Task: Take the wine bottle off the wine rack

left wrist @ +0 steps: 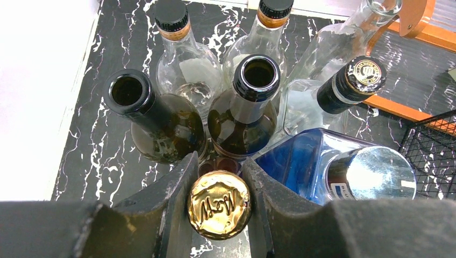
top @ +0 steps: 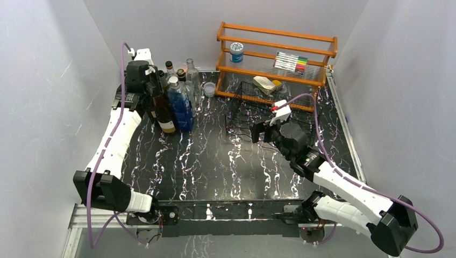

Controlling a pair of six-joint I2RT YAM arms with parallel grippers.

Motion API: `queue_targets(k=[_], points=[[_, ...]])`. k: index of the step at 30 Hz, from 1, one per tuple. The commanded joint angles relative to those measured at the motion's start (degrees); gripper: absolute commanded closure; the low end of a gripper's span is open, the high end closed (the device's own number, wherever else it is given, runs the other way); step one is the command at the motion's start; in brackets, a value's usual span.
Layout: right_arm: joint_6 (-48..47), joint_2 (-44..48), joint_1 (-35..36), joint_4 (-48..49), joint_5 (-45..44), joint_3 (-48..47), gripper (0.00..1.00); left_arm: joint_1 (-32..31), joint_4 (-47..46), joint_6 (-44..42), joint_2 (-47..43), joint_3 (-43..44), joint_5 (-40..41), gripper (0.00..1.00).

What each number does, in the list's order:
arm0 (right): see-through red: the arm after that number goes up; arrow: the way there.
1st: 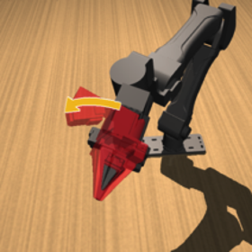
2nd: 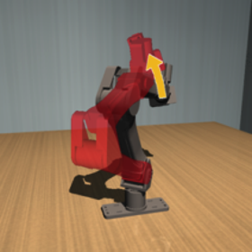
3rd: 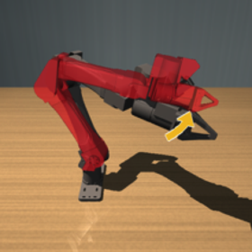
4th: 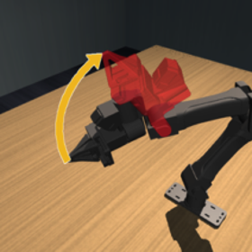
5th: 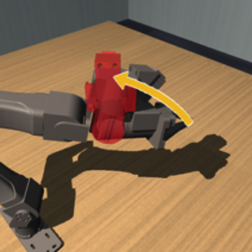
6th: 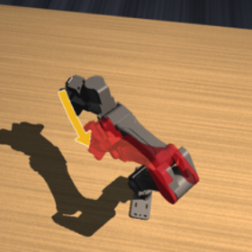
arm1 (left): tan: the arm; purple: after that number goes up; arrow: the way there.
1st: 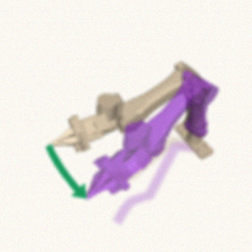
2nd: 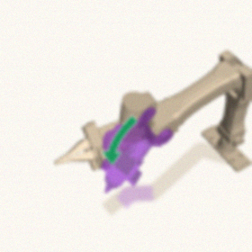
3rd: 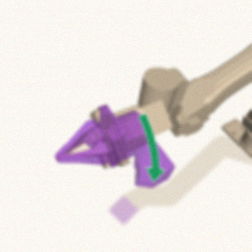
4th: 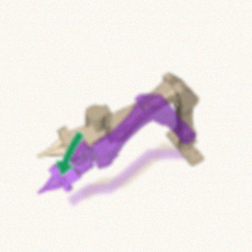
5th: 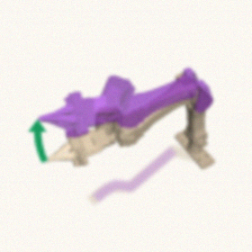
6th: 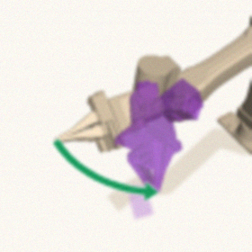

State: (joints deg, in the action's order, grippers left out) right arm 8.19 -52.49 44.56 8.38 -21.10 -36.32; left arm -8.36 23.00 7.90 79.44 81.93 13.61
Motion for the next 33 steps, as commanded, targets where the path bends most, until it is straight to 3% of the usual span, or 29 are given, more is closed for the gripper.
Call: queue_targets(k=[1, 5, 12, 20, 23, 26, 33], points=[[0.6, 2.4, -0.8, -0.4, -1.4, -3.2, 0.02, 0.4, -8.0, 2.0, -4.8, 0.5, -2.6, 0.76], [2.0, 3.6, -0.9, -2.9, -2.7, -4.6, 0.02, 0.4, -7.3, 2.2, -6.1, -0.6, -2.4, 0.57], [7.5, 0.7, -1.4, -18.1, -7.6, -15.8, 0.02, 0.3, -3.4, 0.7, -7.9, 0.2, -2.9, 0.32], [3.8, 3.0, -3.5, -19.0, -13.6, -18.6, 0.02, 0.4, -3.6, 1.5, -10.6, 3.3, -4.5, 0.09], [3.8, 2.6, -6.0, -21.7, -15.4, -21.8, 0.02, 0.4, -4.3, 2.9, -10.8, 5.9, -6.4, 0.02], [3.9, 1.5, -9.6, -24.1, -17.4, -26.7, 0.02, 0.4, -7.1, 4.6, -11.2, 7.2, -9.6, 0.02], [1.4, 2.6, -12.9, -26.5, -11.2, -33.9, 0.02, 0.3, -17.3, 6.4, -13.4, 8.3, -24.0, 0.02]])
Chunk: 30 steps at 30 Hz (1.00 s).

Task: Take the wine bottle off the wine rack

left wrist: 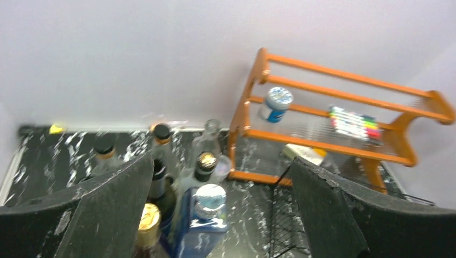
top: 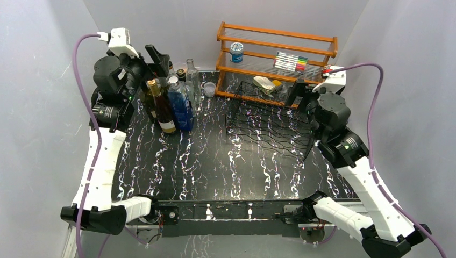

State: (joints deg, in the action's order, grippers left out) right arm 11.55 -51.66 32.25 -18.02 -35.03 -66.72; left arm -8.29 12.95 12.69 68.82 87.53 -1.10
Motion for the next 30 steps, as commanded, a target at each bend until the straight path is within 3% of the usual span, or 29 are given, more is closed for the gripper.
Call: queue_targets(k=[1, 6, 11, 16, 22, 28, 30], points=[[-2.0, 2.2, -0.5, -0.2, 3.7, -3.7, 0.02, 0.2, -7.4, 1.6, -3.1, 3.1, -10.5, 0.02], [-1.6, 3.6, -0.5, -2.2, 4.8, -4.6, 0.02, -0.2, -5.0, -2.0, -5.9, 3.2, -13.6, 0.02], [-3.9, 6.1, -0.5, 0.6, 5.3, -3.8, 0.02, -2.1, -3.4, -6.3, -12.5, 1.2, -4.5, 0.02], [-5.5, 4.1, -0.6, -3.9, 5.3, -9.2, 0.02, -2.5, -4.1, -7.7, -16.5, -1.2, -1.4, 0.02], [-5.4, 3.7, -0.5, -4.8, -0.8, -11.6, 0.02, -6.0, -4.3, -8.8, -16.1, -1.8, 0.7, 0.02], [-6.8, 6.8, -0.6, 0.7, 3.5, -7.1, 0.02, -6.4, -5.3, -8.5, -15.4, -3.4, 1.7, 0.02], [-4.3, 5.8, -0.5, -2.8, 1.0, -9.5, 0.02, -6.3, -2.9, -7.9, -14.3, -2.0, 2.5, 0.02]])
